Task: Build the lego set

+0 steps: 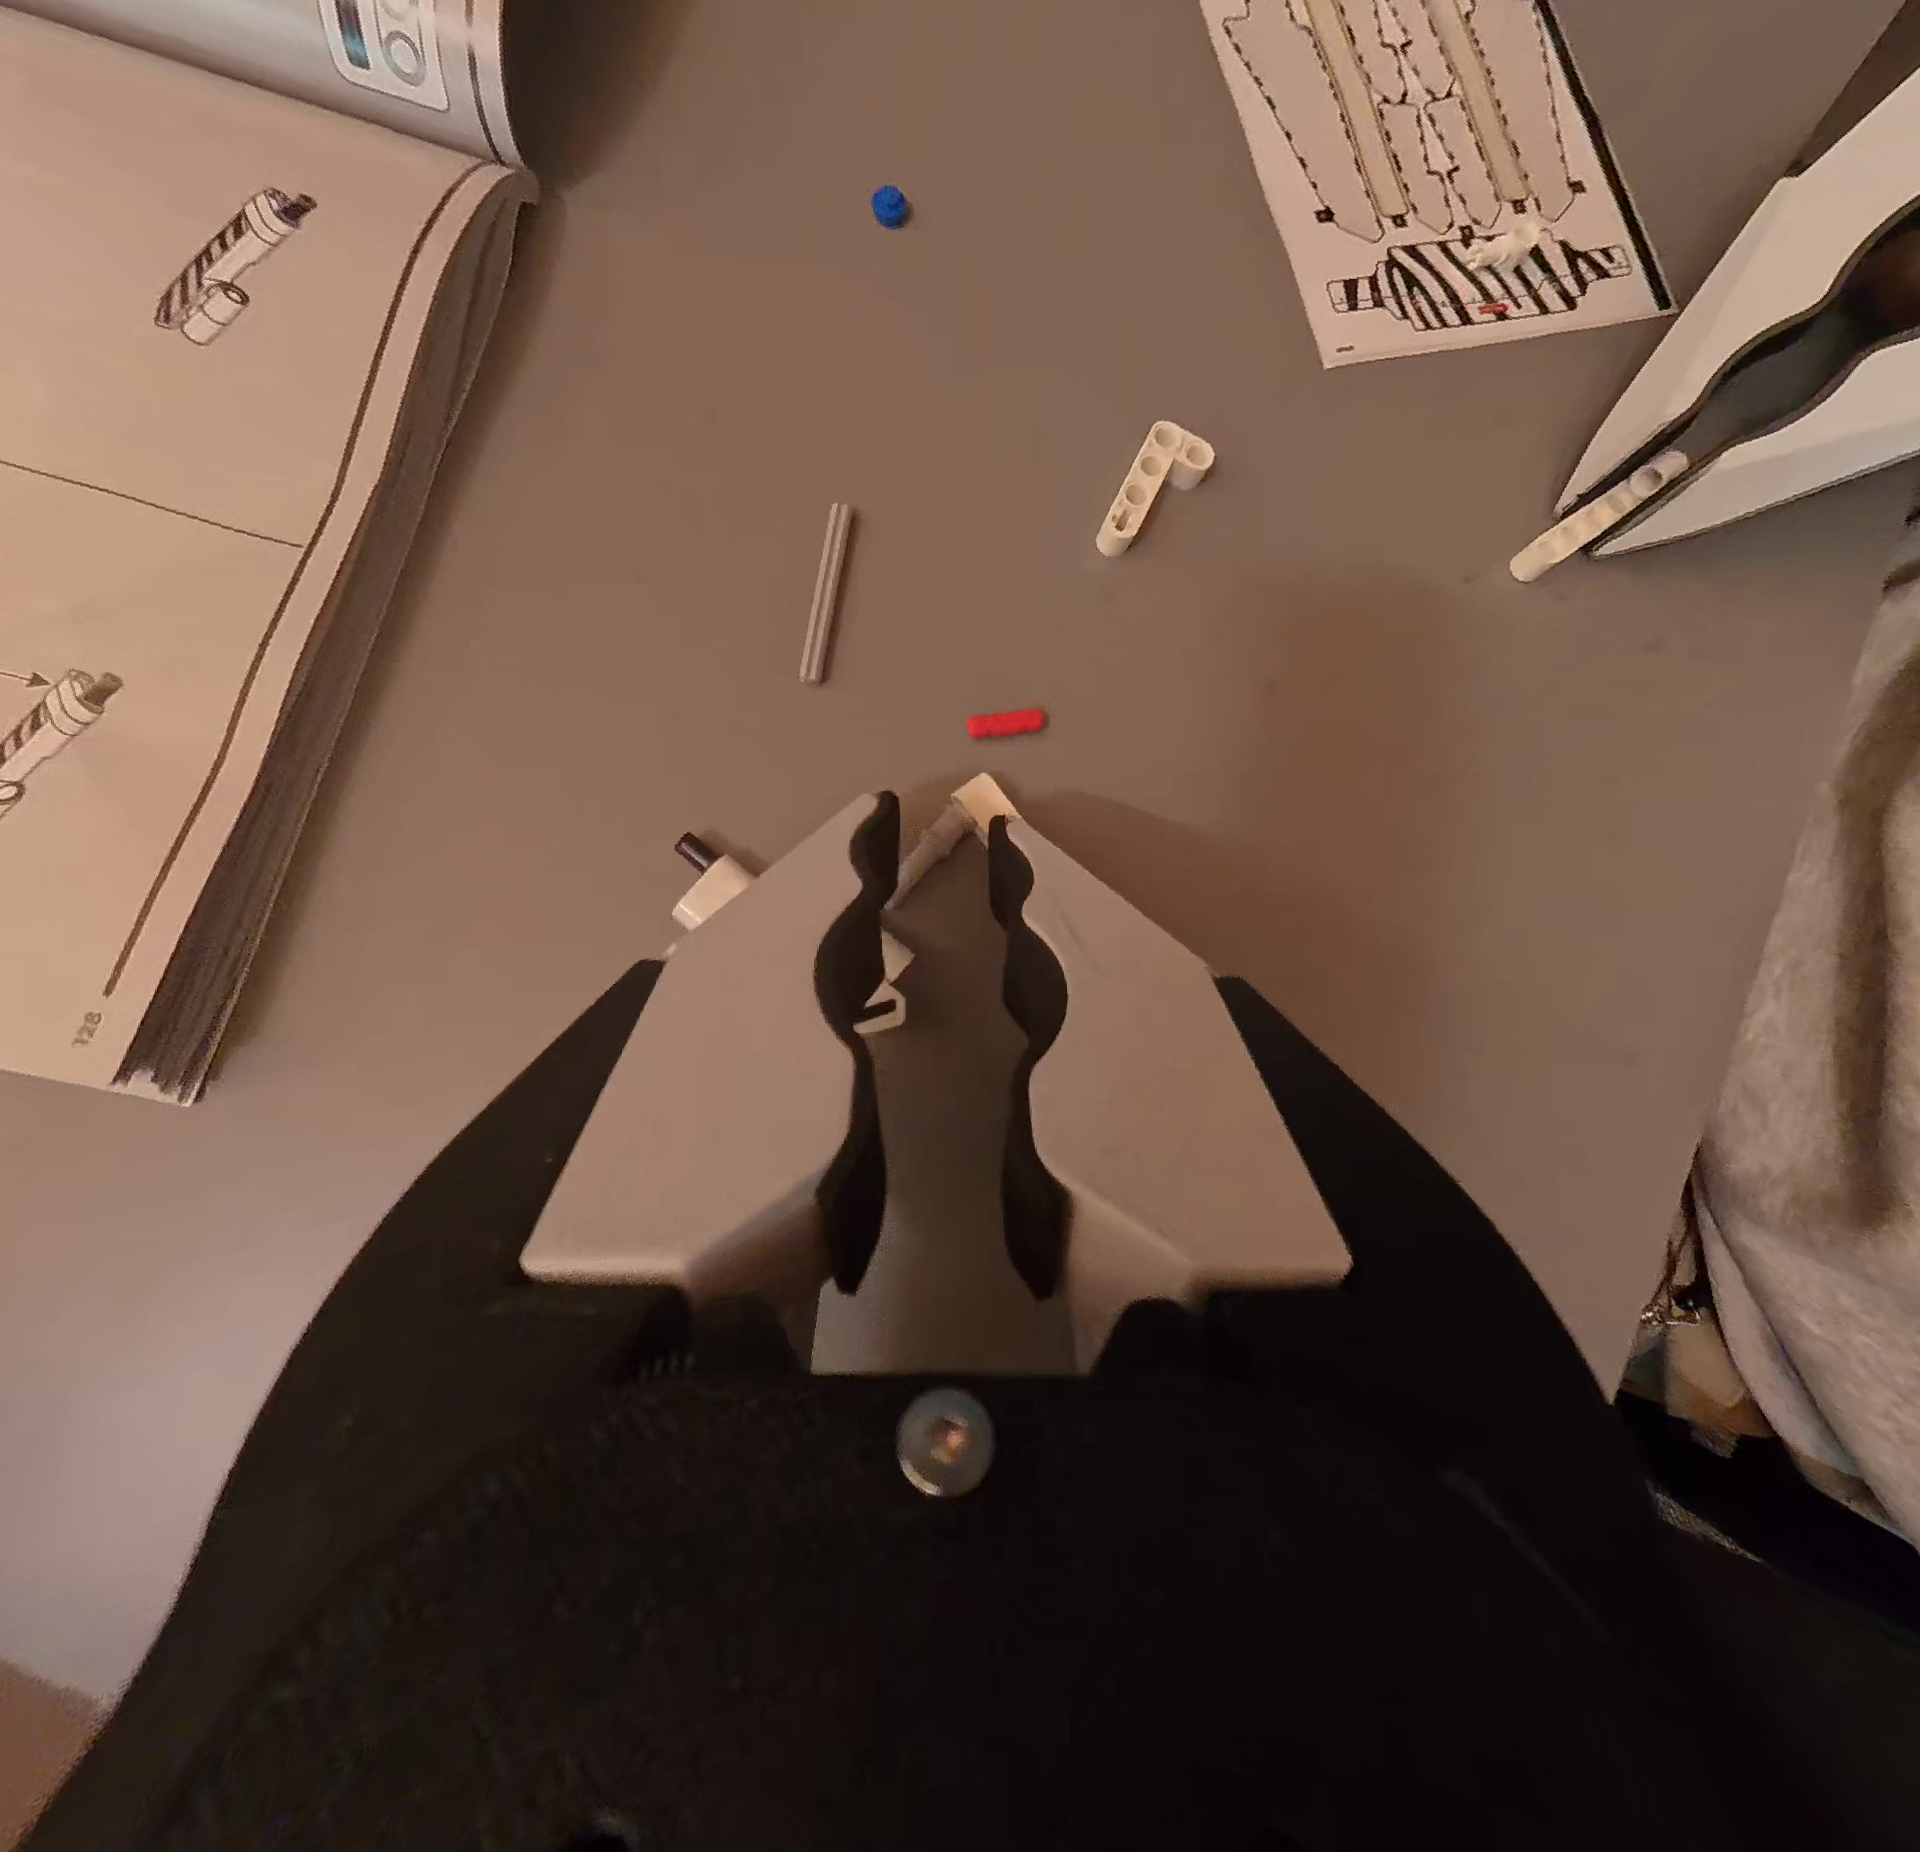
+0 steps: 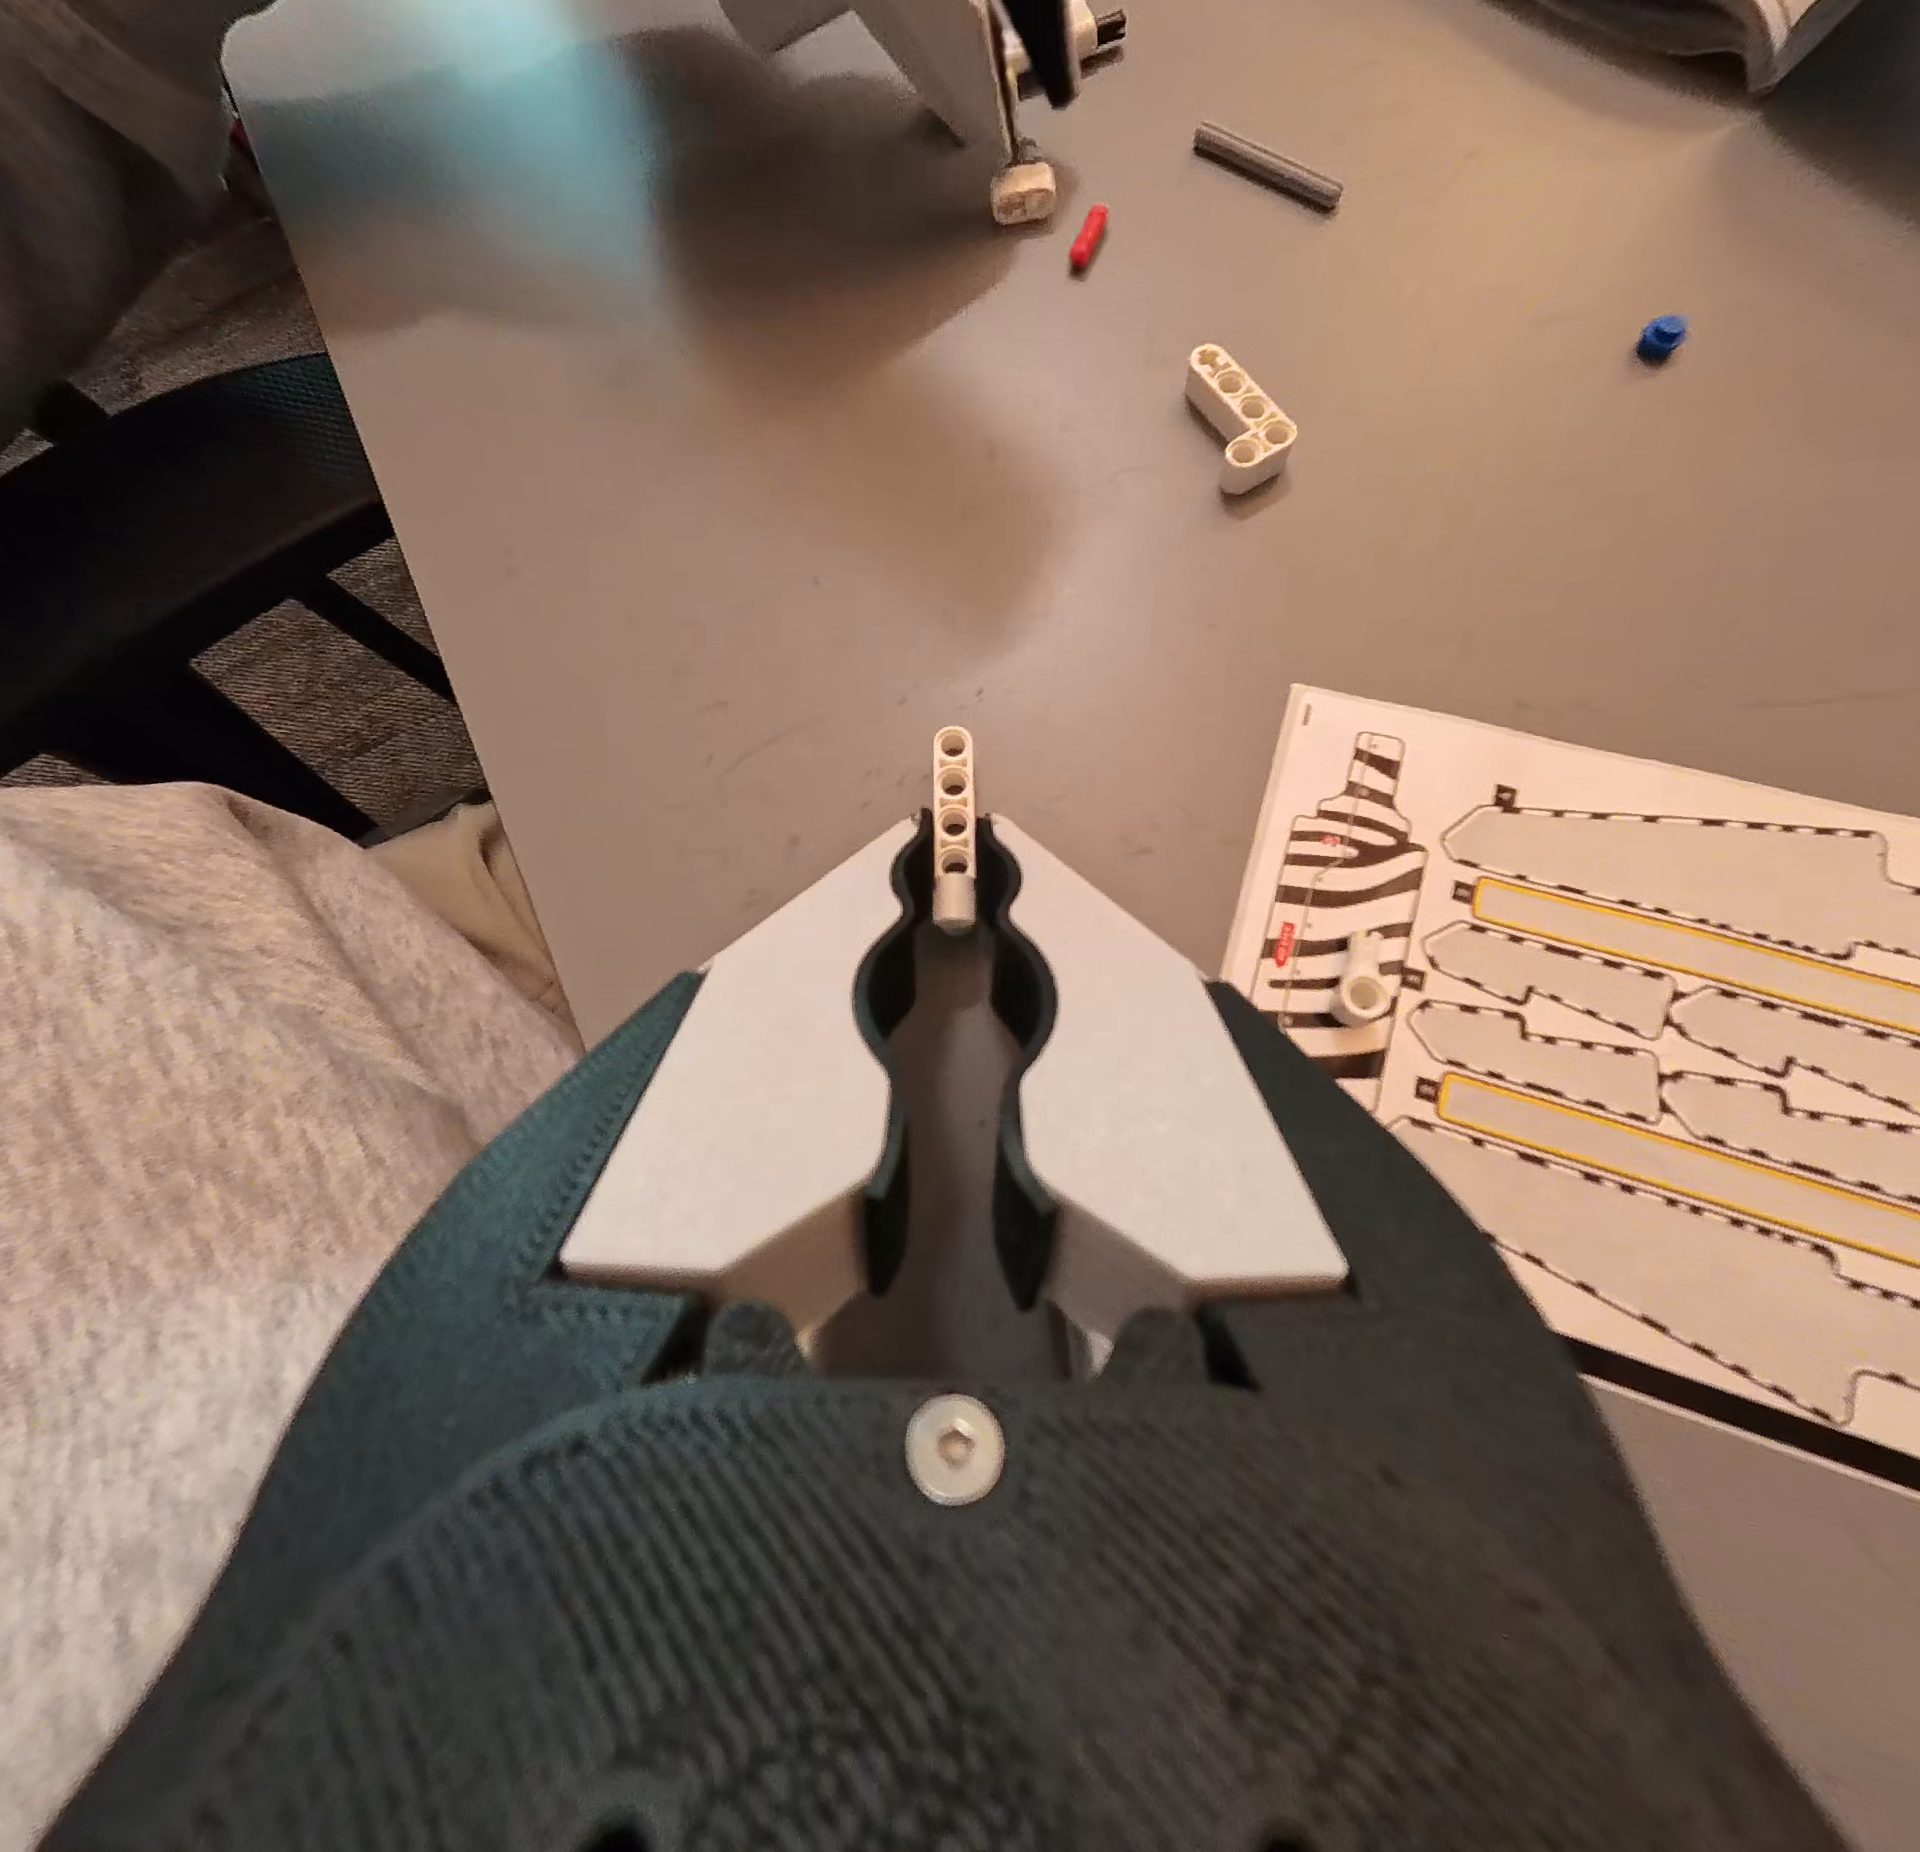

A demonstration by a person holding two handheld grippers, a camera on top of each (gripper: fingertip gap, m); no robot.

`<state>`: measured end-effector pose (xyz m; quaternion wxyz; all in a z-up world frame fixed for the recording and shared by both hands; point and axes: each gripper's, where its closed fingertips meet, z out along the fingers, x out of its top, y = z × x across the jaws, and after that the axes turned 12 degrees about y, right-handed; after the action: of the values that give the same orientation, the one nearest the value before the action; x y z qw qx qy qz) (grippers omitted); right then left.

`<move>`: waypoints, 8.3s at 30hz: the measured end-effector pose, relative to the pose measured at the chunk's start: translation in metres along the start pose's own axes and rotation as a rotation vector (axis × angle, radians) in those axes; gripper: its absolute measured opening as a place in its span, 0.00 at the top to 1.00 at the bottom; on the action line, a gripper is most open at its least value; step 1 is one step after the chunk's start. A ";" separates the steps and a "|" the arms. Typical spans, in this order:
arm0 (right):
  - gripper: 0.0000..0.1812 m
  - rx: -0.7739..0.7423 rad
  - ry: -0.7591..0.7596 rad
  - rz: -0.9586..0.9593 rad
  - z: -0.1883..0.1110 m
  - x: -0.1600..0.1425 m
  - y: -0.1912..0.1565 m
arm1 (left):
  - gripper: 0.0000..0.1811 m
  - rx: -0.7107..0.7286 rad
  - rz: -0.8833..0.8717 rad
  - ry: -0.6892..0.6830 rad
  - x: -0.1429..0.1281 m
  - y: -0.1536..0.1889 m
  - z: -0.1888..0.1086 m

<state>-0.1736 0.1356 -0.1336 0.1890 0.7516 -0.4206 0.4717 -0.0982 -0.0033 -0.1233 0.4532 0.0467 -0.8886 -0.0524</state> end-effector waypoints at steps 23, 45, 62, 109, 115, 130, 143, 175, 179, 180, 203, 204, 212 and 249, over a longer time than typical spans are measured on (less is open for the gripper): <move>0.96 -0.001 0.000 -0.003 -0.001 0.000 0.000 | 0.88 -0.065 0.002 -0.031 -0.010 0.031 -0.010; 0.97 -0.010 -0.001 -0.019 -0.001 0.000 -0.001 | 0.80 0.035 0.147 -0.096 -0.022 0.024 -0.013; 0.96 -0.007 -0.002 -0.028 -0.001 -0.001 -0.002 | 0.80 -0.087 0.134 -0.170 -0.036 0.048 -0.019; 0.97 0.039 -0.010 -0.113 -0.014 -0.009 -0.005 | 0.97 -0.432 0.349 -0.029 0.019 0.150 0.067; 0.97 0.047 -0.010 -0.118 -0.014 -0.009 -0.005 | 0.97 -0.432 0.386 -0.068 0.019 0.152 0.068; 0.97 0.053 -0.011 -0.116 -0.013 -0.008 -0.006 | 0.97 -0.432 0.389 -0.036 0.021 0.152 0.070; 0.97 0.084 -0.014 -0.119 -0.012 -0.007 -0.007 | 0.98 -0.421 0.439 -0.043 0.021 0.152 0.070; 0.97 0.119 -0.017 -0.158 -0.012 -0.007 -0.008 | 0.98 -0.356 0.462 -0.065 0.020 0.153 0.069; 0.97 0.131 -0.038 -0.192 -0.012 -0.007 -0.009 | 0.98 -0.347 0.497 -0.084 0.020 0.152 0.068; 0.97 0.136 -0.044 -0.198 -0.012 -0.007 -0.009 | 0.98 -0.348 0.495 -0.086 0.020 0.152 0.068; 0.97 0.110 0.059 -0.186 -0.014 0.006 -0.008 | 0.98 -0.349 0.411 -0.053 0.021 0.148 0.067; 0.97 0.117 0.057 -0.180 -0.014 0.005 -0.008 | 0.98 -0.350 0.407 -0.052 0.021 0.148 0.067; 0.97 0.154 0.052 -0.149 -0.016 0.005 -0.009 | 0.99 -0.360 0.286 -0.044 0.021 0.150 0.067; 0.98 0.191 0.003 -0.143 -0.014 0.006 -0.011 | 0.99 -0.312 0.216 -0.072 0.020 0.154 0.062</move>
<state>-0.1711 0.1486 -0.1207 0.1505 0.7934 -0.3190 0.4961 -0.1654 0.1500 -0.1229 0.4260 -0.1217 -0.8851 -0.1424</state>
